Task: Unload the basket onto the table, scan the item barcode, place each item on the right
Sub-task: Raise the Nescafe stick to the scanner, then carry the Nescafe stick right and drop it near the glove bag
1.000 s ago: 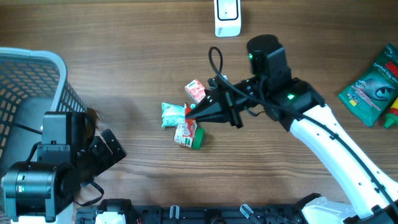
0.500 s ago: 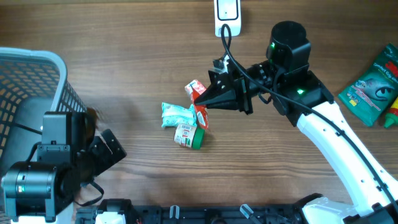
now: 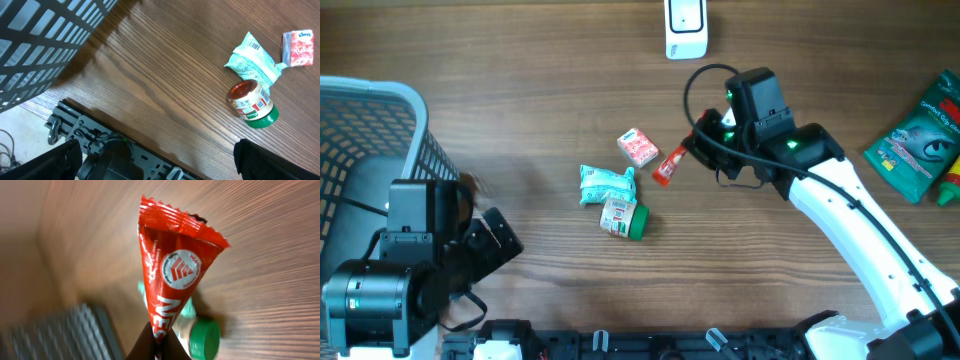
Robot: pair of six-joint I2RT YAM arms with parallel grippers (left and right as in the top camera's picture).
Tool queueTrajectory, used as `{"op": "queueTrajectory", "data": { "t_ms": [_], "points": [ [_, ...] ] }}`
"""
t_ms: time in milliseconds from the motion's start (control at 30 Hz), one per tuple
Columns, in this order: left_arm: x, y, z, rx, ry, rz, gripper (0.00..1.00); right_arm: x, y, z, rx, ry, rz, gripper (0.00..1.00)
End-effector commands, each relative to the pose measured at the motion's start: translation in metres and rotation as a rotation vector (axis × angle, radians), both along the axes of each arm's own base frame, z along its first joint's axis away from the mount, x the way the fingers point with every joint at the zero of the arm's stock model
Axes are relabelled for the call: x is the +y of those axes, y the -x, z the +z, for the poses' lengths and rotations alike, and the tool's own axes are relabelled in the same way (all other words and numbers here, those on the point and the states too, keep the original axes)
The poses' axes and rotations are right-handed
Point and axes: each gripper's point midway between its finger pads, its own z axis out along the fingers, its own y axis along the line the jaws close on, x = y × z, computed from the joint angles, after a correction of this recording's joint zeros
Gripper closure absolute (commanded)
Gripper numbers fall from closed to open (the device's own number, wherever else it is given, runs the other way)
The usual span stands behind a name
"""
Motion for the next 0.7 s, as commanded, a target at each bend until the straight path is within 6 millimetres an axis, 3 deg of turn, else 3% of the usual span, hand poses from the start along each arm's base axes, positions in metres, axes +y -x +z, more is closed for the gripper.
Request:
{"op": "queueTrajectory", "data": {
  "t_ms": [0,133,300,367,467,667],
  "points": [
    [-0.001,0.000,0.001,-0.003,0.008,0.005,0.00,-0.035,-0.025,-0.004,-0.004,0.068,-0.331,0.95],
    [-0.001,0.000,0.001,-0.003,0.008,0.005,0.00,-0.039,-0.055,-0.010,-0.066,0.072,-0.405,0.95],
    [-0.001,0.000,0.001,-0.003,0.008,0.005,0.00,-0.047,-0.134,-0.031,-0.112,0.015,-0.503,0.95],
    [-0.001,0.000,0.001,-0.003,0.008,0.005,0.00,-0.049,-0.182,-0.032,-0.141,0.014,-0.537,0.95],
    [-0.001,0.000,0.000,-0.003,0.008,0.005,0.00,-0.054,-0.235,-0.035,-0.194,0.030,-0.594,0.95],
    [-0.001,0.000,0.001,-0.003,0.008,0.005,0.00,-0.060,-0.295,-0.044,-0.305,0.023,-0.671,0.95]
  ]
}}
